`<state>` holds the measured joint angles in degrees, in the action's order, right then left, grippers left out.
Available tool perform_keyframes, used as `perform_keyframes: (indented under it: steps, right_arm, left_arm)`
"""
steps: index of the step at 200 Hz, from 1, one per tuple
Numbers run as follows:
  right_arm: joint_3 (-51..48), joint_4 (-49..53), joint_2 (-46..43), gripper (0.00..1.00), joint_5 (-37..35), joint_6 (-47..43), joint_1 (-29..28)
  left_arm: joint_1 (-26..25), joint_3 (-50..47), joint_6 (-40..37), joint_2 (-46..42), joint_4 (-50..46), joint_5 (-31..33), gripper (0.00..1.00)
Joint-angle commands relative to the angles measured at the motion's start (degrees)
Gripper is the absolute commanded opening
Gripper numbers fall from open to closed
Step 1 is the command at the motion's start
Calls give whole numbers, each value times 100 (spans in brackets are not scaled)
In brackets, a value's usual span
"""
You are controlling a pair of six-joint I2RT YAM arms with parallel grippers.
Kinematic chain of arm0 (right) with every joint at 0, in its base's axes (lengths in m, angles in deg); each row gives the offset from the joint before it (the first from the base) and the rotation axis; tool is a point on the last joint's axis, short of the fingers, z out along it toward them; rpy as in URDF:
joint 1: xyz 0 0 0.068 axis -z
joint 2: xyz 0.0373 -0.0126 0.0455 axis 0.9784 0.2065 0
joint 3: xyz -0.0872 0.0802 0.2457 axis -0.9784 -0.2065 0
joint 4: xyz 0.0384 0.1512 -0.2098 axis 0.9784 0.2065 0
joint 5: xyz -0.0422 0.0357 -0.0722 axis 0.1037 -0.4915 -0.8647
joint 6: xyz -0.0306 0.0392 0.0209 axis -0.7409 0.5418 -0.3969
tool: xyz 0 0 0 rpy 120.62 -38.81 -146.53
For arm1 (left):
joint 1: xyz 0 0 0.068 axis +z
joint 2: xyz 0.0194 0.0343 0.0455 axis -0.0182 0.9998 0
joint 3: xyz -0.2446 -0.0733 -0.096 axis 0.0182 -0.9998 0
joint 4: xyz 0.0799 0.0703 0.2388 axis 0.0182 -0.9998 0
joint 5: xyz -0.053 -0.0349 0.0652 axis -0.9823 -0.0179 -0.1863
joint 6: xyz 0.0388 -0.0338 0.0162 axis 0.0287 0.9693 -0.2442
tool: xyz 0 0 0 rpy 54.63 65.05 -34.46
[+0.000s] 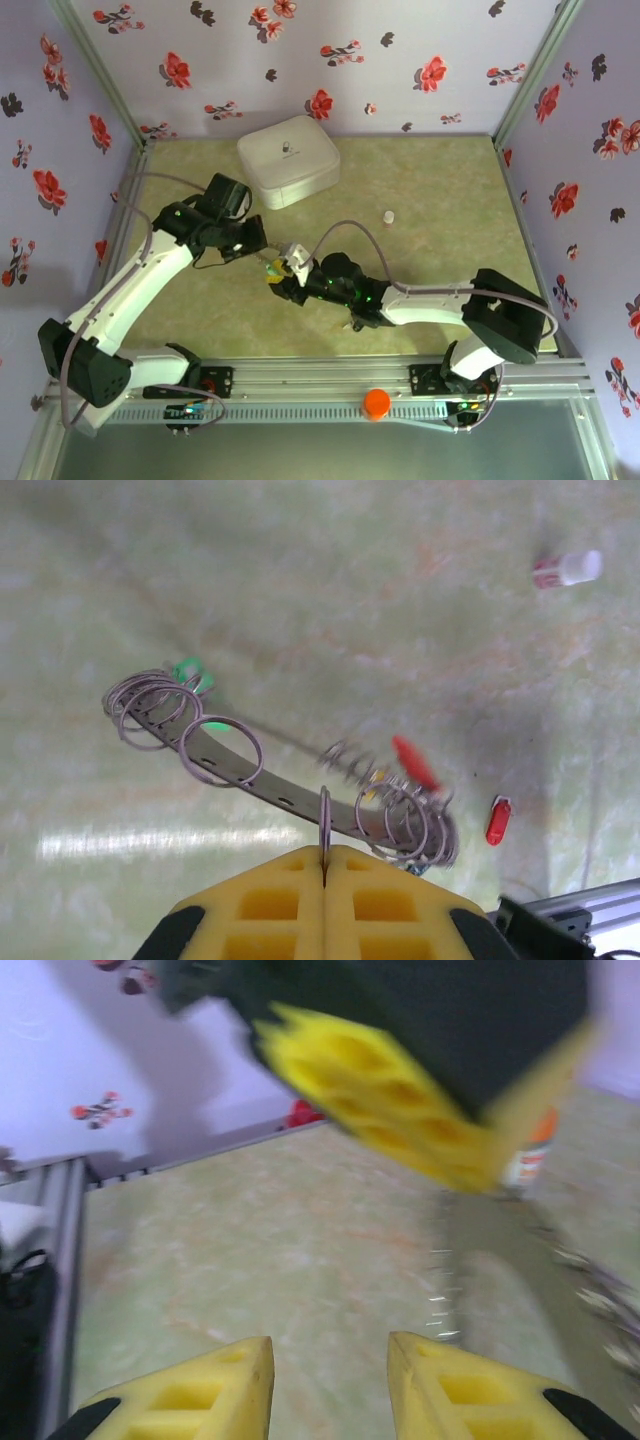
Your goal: Put the keys on the keyring
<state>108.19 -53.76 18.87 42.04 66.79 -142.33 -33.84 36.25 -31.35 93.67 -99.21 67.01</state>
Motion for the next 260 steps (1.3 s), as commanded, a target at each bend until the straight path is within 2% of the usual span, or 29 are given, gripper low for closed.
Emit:
perform_keyframes:
  steps: [1, 34, 61, 88, 140, 189, 241, 253, 260]
  right_arm:
    - [-215, -848, 145, 36, -778, -156, -18]
    - [-509, -1824, 412, 36, -436, -875, -24]
    - [-530, -2568, 705, 32, -81, -1099, -24]
    - [-545, -3173, 978, 26, 133, -1233, -35]
    - [-580, -3392, 1090, 27, 84, -1308, -54]
    - [-589, -3625, 1135, 26, 533, -1422, -71]
    - [-633, -3748, 1192, 25, 614, -1431, -79]
    - [-641, -3758, 1205, 22, 580, -1431, -83]
    - [-642, -3781, 1217, 17, 547, -1409, -80]
  left_arm:
    - [-29, 420, 1229, -36, -1007, 122, 0]
    - [-16, 666, 2180, 97, -1513, -245, 0]
    - [-12, 520, 2592, 214, -1624, -1015, 0]
    - [-18, 584, 2769, 313, -1727, -1290, 0]
    - [-16, 837, 2947, 398, -1917, -1424, 0]
    - [-16, 539, 3438, 212, -1588, -1615, 0]
    - [7, 388, 3498, 143, -1558, -1632, 0]
    - [10, 319, 3568, 116, -1482, -1659, 0]
    - [12, 274, 3624, 83, -1404, -1700, 0]
